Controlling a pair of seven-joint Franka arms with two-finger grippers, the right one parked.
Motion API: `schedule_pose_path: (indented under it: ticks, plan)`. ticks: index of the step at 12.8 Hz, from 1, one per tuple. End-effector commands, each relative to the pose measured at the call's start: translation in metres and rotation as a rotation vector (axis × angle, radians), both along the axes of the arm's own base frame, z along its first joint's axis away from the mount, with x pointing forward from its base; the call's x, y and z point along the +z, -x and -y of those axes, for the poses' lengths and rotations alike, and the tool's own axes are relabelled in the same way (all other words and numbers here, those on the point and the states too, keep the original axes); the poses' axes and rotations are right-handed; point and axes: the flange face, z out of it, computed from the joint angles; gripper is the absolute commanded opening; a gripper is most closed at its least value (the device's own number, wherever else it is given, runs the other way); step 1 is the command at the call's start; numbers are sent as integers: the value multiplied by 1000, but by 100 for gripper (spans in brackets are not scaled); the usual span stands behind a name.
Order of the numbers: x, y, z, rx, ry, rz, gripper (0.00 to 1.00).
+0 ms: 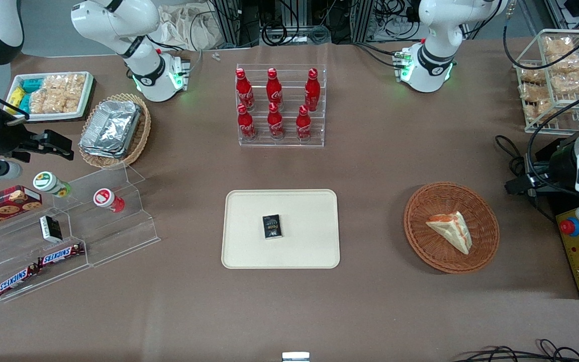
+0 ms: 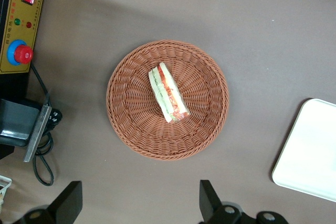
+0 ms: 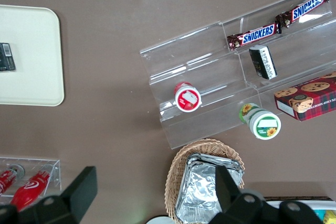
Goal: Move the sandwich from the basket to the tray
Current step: 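Move the left gripper down over the sandwich in the wicker basket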
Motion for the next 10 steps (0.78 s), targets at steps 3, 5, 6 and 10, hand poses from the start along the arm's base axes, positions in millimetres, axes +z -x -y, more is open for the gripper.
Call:
schedule_pose_path:
  ticks: [3, 5, 6, 10]
  plan:
    - [-17, -9, -4, -10, 19, -49, 100]
    - [-72, -15, 2, 81, 20, -115, 100]
    - [-101, -17, 6, 213, 14, -71, 100]
    - [-200, -11, 24, 510, 35, 0, 100]
